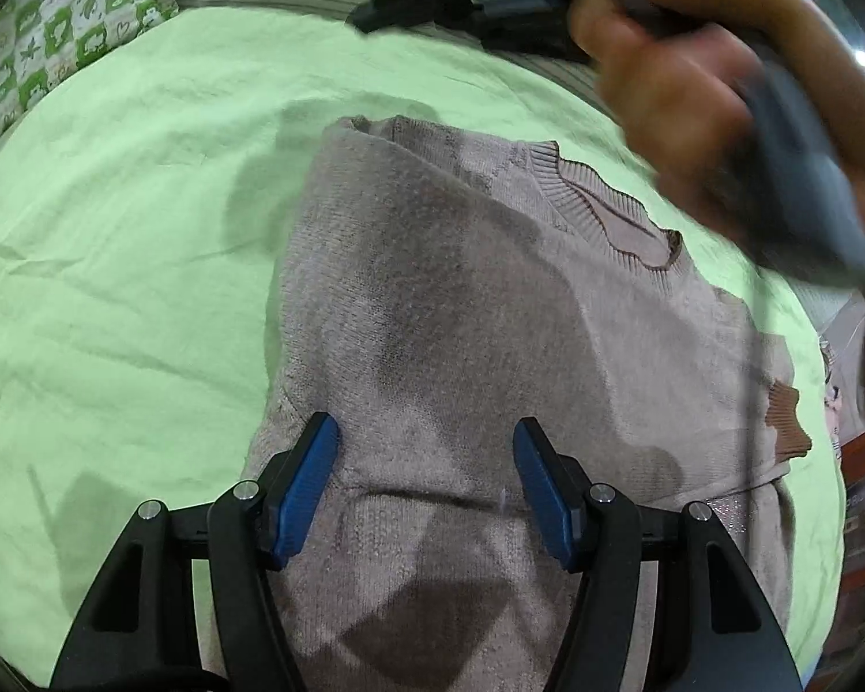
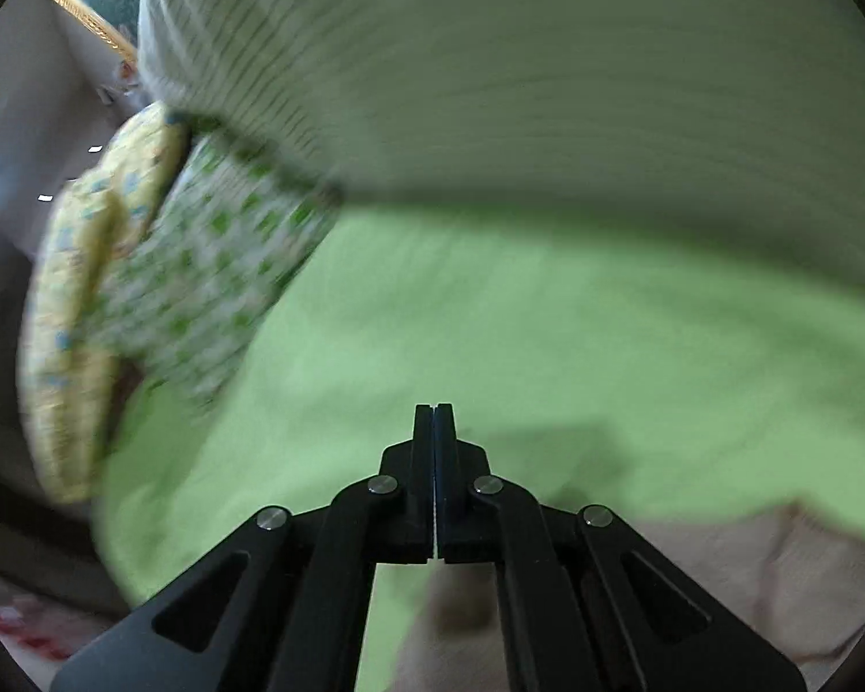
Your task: Fold small clothes
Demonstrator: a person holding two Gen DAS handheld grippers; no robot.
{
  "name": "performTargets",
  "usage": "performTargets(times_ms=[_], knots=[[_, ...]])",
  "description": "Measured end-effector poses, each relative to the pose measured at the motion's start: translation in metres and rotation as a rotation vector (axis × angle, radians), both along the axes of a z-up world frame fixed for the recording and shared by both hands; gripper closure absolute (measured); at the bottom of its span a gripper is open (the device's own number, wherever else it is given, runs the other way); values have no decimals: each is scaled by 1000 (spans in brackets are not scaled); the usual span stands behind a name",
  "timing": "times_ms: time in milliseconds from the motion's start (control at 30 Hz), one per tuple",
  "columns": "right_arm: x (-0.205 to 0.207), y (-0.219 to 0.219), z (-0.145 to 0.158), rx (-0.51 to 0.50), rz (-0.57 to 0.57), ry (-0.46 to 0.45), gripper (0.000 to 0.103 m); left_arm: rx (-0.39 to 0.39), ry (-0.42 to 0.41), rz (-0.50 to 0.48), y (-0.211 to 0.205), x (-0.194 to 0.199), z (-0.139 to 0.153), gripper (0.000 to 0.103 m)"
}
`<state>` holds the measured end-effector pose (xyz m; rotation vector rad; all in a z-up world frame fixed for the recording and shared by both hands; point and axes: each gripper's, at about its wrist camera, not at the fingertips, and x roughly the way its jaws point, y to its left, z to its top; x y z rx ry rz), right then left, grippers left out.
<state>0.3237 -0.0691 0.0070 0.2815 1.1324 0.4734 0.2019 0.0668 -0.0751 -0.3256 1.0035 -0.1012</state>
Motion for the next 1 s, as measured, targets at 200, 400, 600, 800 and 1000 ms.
performTargets(times_ms=[200, 400, 600, 800, 1000], knots=[[-17, -4, -35, -103, 23, 87, 97, 33, -9, -10, -5, 0, -2, 39], [-8, -7, -68, 30, -19, 203, 94, 40, -3, -10, -16, 2, -4, 39], [-14, -26, -60, 117, -60, 177, 60, 35, -1, -14, 3, -9, -3, 39], [-4, -2, -72, -24, -6, 183, 75, 46, -2, -21, 0, -8, -3, 38], [8, 31, -36, -219, 71, -62, 102, 85, -9, -41, -7, -9, -6, 38]])
